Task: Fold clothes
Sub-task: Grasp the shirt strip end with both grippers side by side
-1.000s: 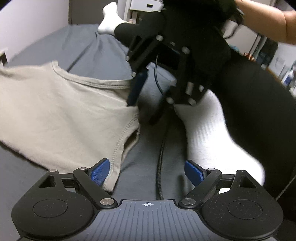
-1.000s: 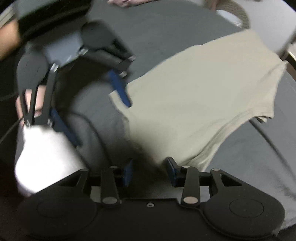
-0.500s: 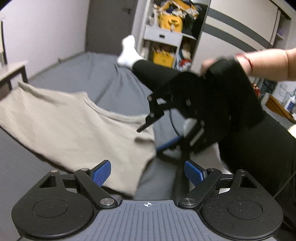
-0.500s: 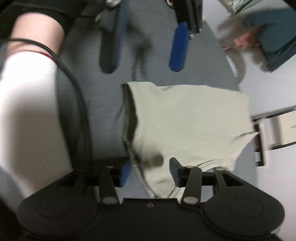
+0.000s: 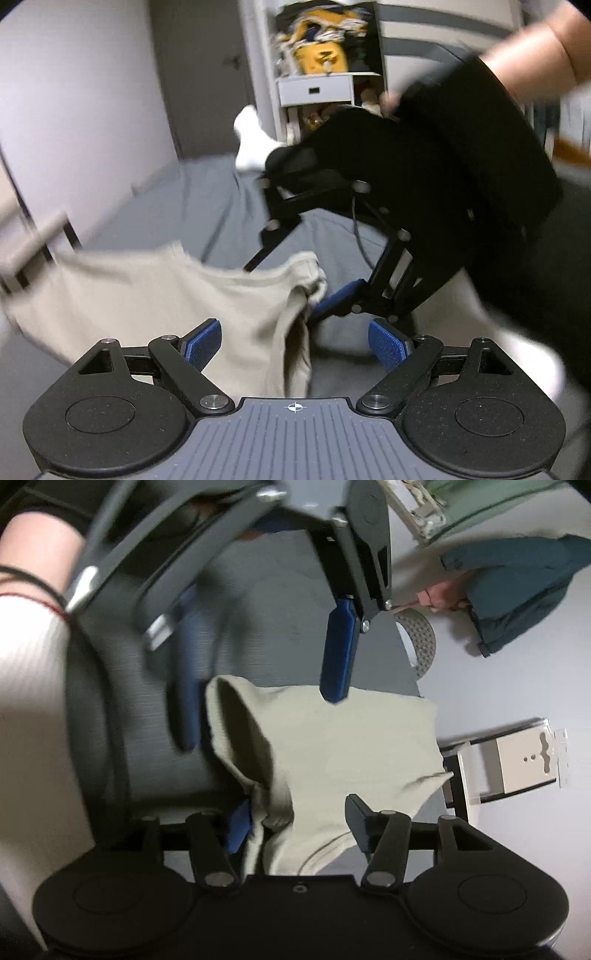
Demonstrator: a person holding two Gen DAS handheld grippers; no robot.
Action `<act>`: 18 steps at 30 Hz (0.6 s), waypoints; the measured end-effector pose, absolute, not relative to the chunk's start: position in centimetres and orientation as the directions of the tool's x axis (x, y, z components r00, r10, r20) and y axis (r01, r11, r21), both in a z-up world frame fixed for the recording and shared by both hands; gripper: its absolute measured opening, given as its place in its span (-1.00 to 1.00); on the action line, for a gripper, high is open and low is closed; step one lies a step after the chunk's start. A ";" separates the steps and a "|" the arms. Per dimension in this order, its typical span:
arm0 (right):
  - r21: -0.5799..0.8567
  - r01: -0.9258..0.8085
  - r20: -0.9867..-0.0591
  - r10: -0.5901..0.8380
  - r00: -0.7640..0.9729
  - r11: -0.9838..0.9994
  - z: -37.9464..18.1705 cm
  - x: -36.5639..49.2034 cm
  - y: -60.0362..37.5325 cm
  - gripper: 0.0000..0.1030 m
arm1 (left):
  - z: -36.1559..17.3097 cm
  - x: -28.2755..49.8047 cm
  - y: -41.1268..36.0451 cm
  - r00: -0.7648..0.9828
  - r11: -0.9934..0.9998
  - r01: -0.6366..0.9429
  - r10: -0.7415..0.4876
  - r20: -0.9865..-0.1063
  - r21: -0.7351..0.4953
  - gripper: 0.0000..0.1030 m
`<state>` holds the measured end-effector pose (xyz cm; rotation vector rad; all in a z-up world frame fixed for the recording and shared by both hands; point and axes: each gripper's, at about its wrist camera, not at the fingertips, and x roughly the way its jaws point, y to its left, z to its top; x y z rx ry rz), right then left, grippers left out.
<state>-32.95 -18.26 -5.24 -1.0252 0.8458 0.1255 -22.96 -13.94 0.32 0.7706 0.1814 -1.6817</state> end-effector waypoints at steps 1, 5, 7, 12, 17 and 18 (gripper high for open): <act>-0.702 -0.455 -0.668 -0.282 0.689 0.548 -5.1 -32.7 -18.4 0.05 | -0.1 -24.0 -14.1 -0.017 -0.271 0.889 -0.826 -0.563 0.369 0.69; -0.702 -0.422 -0.653 -0.281 0.704 0.573 -4.2 -32.3 -19.2 0.05 | -2.7 -26.7 -15.3 0.145 -0.232 0.776 -0.840 -0.523 0.586 0.69; -0.696 -0.406 -0.649 -0.277 0.708 0.593 -3.8 -32.1 -19.6 0.07 | -3.6 -27.2 -16.2 0.197 -0.211 0.757 -0.829 -0.524 0.618 0.69; -0.685 -0.383 -0.645 -0.272 0.714 0.620 -3.1 -31.7 -20.4 0.11 | -5.4 -28.6 -17.9 0.306 -0.194 0.643 -0.822 -0.481 0.741 0.68; -0.679 -0.377 -0.646 -0.268 0.715 0.631 -2.7 -31.9 -20.4 0.17 | -5.1 -28.4 -19.0 0.302 -0.170 0.689 -0.817 -0.492 0.705 0.17; -0.677 -0.381 -0.649 -0.267 0.712 0.630 -2.9 -31.9 -20.4 0.18 | -5.0 -28.2 -19.3 0.312 -0.159 0.696 -0.811 -0.494 0.700 -0.07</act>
